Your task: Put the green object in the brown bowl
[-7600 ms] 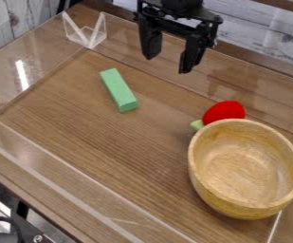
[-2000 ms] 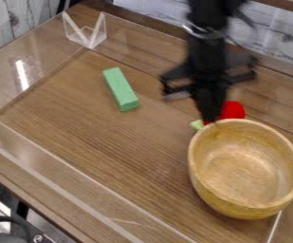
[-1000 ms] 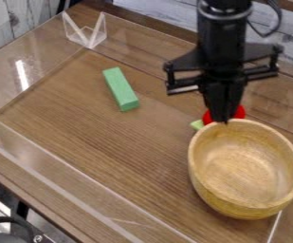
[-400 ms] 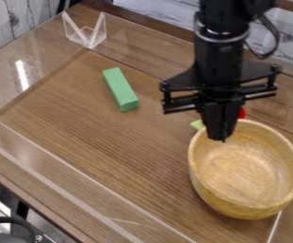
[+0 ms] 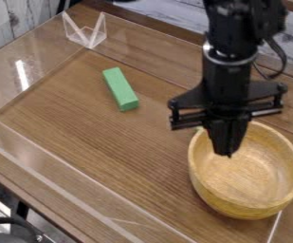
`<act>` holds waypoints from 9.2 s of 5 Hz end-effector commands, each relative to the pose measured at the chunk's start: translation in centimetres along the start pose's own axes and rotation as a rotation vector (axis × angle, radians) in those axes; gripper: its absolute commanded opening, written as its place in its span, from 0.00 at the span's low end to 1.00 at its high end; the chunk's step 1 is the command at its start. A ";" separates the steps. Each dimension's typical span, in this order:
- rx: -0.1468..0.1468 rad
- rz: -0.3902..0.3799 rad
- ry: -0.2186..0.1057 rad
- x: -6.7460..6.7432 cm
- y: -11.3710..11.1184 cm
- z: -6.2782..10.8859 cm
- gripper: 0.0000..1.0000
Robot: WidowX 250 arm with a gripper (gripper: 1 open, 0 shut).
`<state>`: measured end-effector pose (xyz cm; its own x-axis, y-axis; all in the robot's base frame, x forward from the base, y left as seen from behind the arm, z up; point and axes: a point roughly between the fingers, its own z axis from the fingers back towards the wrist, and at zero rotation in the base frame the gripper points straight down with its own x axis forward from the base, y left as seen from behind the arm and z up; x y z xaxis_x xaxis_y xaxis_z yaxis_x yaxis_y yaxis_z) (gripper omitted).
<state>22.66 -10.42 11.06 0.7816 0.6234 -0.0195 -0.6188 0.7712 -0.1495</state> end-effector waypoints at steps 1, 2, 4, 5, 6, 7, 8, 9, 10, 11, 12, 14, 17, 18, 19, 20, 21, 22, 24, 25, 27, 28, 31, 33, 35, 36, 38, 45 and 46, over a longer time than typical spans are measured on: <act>-0.030 -0.015 -0.022 -0.3 -0.3 0.2 1.00; -0.031 0.060 -0.036 0.3 -0.5 0.2 1.00; -0.023 0.117 -0.050 0.6 -0.7 1.1 1.00; -0.035 0.220 -0.083 2.0 0.5 1.6 1.00; -0.055 0.341 -0.126 4.4 2.4 2.2 1.00; -0.075 0.348 -0.140 7.2 4.3 2.9 1.00; -0.080 0.329 -0.145 8.8 4.6 2.8 1.00; -0.083 0.328 -0.153 8.8 4.2 3.0 1.00; -0.084 0.327 -0.160 8.6 3.7 3.2 1.00; -0.086 0.236 -0.150 9.3 3.7 3.4 1.00; -0.084 0.152 -0.138 10.0 4.0 3.4 1.00; -0.077 0.361 -0.190 13.0 3.4 2.0 1.00; -0.066 0.500 -0.221 14.1 4.0 -0.5 1.00; -0.069 0.508 -0.221 13.7 2.9 -1.2 1.00; -0.076 0.497 -0.219 14.3 1.7 -2.3 1.00; -0.073 0.496 -0.224 15.1 1.3 -3.7 1.00; -0.064 0.494 -0.228 15.7 1.1 -5.0 1.00; -0.058 0.494 -0.232 15.3 0.2 -5.9 0.00; -0.080 0.526 -0.230 16.0 1.1 -3.4 0.00; -0.087 0.608 -0.243 16.1 1.3 -2.1 0.00; -0.093 0.621 -0.264 17.3 7.2 -2.4 0.00; -0.084 0.637 -0.290 18.4 10.0 -3.3 0.00; 0.011 0.540 -0.326 18.8 12.8 -6.0 1.00; 0.050 0.549 -0.337 20.5 12.5 -5.8 0.00; 0.107 0.565 -0.323 20.7 12.9 -5.8 0.00; 0.129 0.575 -0.306 20.9 13.1 -5.9 0.00; 0.176 0.617 -0.260 20.7 13.2 -6.2 0.00; 0.090 0.351 -0.114 19.7 13.0 2.1 0.00; 0.064 0.331 -0.103 17.4 10.6 3.7 0.00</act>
<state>29.27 8.71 11.34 0.5385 0.8426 0.0068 -0.8410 0.5380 -0.0572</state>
